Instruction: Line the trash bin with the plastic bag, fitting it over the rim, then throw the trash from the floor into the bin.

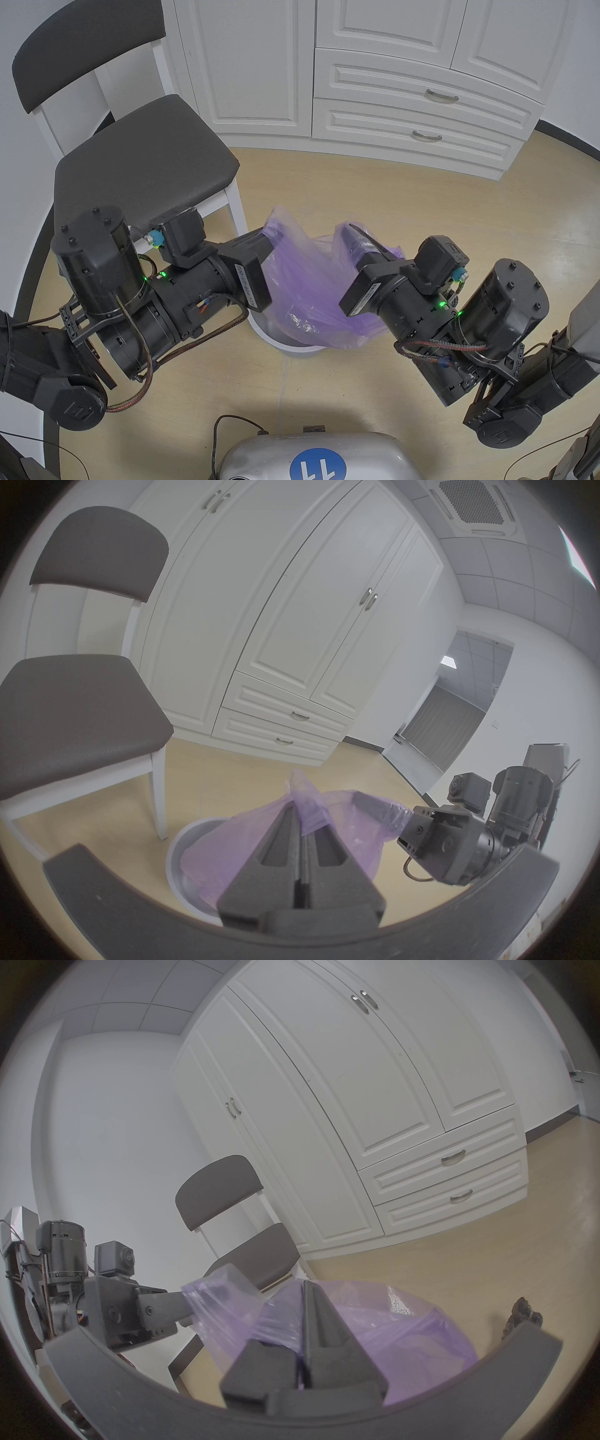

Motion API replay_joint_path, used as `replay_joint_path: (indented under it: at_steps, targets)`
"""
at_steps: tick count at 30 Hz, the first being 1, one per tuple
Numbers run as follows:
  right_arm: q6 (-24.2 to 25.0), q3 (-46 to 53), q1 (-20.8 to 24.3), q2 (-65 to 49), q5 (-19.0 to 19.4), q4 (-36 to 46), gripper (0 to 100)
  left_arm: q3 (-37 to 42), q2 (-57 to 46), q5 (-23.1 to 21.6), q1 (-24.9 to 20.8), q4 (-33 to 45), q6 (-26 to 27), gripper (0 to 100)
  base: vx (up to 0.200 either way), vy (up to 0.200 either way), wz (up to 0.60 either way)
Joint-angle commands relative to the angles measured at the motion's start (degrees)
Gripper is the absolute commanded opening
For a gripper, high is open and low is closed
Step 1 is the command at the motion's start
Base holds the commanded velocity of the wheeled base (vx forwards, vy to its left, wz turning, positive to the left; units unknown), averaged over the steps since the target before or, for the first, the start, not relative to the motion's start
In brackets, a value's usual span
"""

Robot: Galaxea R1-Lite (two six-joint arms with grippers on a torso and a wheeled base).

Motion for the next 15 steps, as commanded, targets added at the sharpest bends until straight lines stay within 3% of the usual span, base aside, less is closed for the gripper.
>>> replay_joint_path:
  at_steps: [1,5,15]
  targets:
    - [0.0,-0.1,1.5,0.0,-0.2,-1.0,0,0.0,0.7,0.9,-1.6,0.0,-0.8,0,0.000,0.000,0.00]
    - [-0.2,0.0,3.6,-0.2,-2.5,-1.0,0,-0.3,0.8,2.4,-3.5,0.0,-2.2,0,0.000,0.000,0.00]
    - [-0.1,0.0,5.0,0.9,-2.8,-1.0,0,-0.1,2.6,4.8,-4.6,-4.7,-2.0,0,0.000,0.000,0.00]
